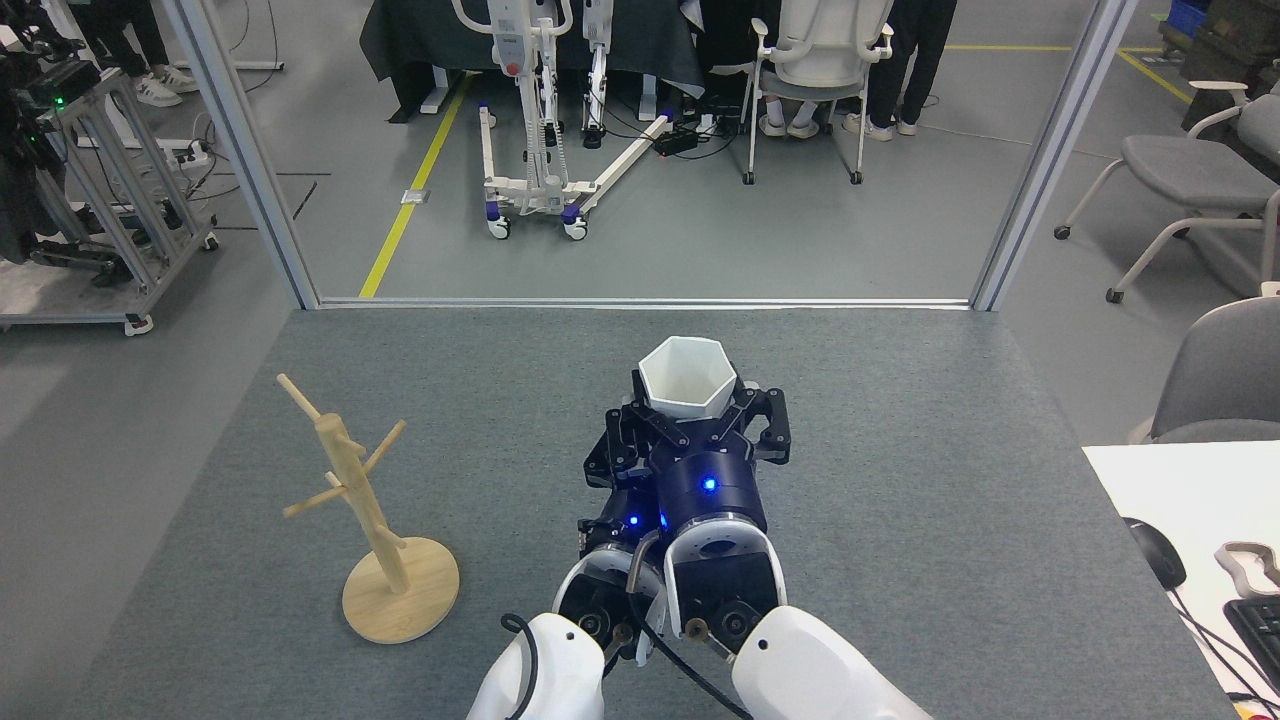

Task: Hang cup on storage rack
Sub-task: 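Close the left gripper on the cup below the right gripper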

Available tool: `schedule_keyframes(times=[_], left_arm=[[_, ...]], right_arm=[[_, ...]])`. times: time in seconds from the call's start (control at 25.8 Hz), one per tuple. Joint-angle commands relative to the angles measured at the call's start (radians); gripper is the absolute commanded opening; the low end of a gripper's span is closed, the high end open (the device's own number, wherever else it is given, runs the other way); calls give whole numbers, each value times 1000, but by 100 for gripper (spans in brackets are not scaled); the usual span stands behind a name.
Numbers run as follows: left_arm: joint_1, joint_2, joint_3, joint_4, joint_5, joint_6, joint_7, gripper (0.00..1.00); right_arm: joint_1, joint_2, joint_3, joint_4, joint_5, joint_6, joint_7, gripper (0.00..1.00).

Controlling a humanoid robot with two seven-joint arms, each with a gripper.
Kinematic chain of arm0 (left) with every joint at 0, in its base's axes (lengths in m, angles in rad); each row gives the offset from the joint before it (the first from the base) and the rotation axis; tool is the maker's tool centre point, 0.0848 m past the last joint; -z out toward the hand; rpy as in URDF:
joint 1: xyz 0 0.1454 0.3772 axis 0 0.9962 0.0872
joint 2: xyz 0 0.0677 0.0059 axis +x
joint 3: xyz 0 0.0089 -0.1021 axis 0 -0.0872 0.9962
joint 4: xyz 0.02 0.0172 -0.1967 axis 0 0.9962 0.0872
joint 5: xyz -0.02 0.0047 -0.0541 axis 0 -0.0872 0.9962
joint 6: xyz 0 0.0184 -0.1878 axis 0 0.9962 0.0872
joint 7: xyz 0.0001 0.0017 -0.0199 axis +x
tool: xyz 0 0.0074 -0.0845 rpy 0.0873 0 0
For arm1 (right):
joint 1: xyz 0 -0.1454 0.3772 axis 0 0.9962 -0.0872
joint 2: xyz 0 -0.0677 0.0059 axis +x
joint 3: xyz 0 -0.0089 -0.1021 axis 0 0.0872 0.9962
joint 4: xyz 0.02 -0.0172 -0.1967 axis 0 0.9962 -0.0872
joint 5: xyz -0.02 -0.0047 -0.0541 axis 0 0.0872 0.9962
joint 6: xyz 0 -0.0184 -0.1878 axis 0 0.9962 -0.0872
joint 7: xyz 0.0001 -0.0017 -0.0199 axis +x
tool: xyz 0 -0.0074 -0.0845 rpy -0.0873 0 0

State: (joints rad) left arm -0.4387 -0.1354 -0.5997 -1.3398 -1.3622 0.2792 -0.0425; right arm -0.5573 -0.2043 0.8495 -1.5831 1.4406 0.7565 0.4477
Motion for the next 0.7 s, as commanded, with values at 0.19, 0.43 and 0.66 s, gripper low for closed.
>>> schedule_keyframes(times=[0.19, 0.43, 0.66], left_arm=[[0, 0, -3, -10, -3, -83, 26, 0], [2, 0, 0, -12, -11, -113, 50, 0], [0, 0, 1, -12, -12, -136, 52, 0]], right_arm=[[5, 13, 0, -2, 21, -5, -18, 100], [7, 16, 0, -2, 21, -6, -46, 100], [8, 17, 0, -2, 21, -6, -46, 100]])
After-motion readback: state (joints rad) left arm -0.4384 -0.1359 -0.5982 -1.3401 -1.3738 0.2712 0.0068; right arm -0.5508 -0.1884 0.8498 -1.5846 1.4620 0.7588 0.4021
